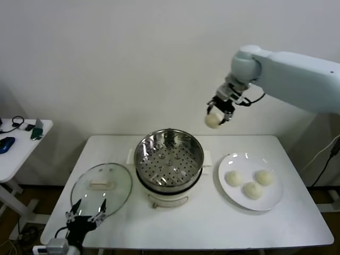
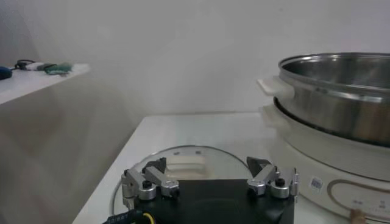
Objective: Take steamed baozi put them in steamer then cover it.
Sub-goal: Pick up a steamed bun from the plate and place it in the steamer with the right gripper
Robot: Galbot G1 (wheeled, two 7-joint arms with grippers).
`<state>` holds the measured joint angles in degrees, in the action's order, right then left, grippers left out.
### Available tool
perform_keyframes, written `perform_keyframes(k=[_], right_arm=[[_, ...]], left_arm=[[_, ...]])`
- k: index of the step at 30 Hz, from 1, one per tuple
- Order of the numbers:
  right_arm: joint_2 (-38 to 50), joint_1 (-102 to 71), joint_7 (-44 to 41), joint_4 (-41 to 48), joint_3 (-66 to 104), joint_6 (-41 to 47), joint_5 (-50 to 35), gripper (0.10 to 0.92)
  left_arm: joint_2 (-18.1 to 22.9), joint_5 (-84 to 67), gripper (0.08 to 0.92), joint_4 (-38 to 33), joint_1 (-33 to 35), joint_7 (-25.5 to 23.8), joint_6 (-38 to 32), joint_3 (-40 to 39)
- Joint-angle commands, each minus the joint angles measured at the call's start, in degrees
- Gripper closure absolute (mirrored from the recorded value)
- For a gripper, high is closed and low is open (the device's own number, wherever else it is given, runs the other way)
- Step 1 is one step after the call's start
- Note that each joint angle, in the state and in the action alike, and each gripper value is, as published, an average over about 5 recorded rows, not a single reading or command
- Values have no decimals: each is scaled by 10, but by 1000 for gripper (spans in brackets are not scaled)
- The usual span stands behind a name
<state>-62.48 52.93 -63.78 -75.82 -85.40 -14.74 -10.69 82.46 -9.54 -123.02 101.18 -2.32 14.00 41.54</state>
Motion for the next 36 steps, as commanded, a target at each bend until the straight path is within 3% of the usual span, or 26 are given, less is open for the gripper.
perform_keyframes(k=[1, 10, 19, 32, 36], right_arm=[[-101, 5, 21, -75, -15, -31, 48, 379], [-146, -158, 46, 70, 41, -37, 169, 380], [-170, -233, 59, 161, 67, -46, 224, 378], [-188, -251, 59, 230, 68, -67, 207, 378], [-184, -241, 69, 228, 74, -75, 184, 319]], left_arm=[[0, 5, 177, -5, 3, 0, -1, 3], [2, 6, 177, -3, 5, 1, -3, 4], [2, 7, 177, 0, 5, 2, -4, 10], [5, 7, 177, 3, 6, 3, -5, 9], [5, 8, 177, 3, 4, 3, -4, 8]])
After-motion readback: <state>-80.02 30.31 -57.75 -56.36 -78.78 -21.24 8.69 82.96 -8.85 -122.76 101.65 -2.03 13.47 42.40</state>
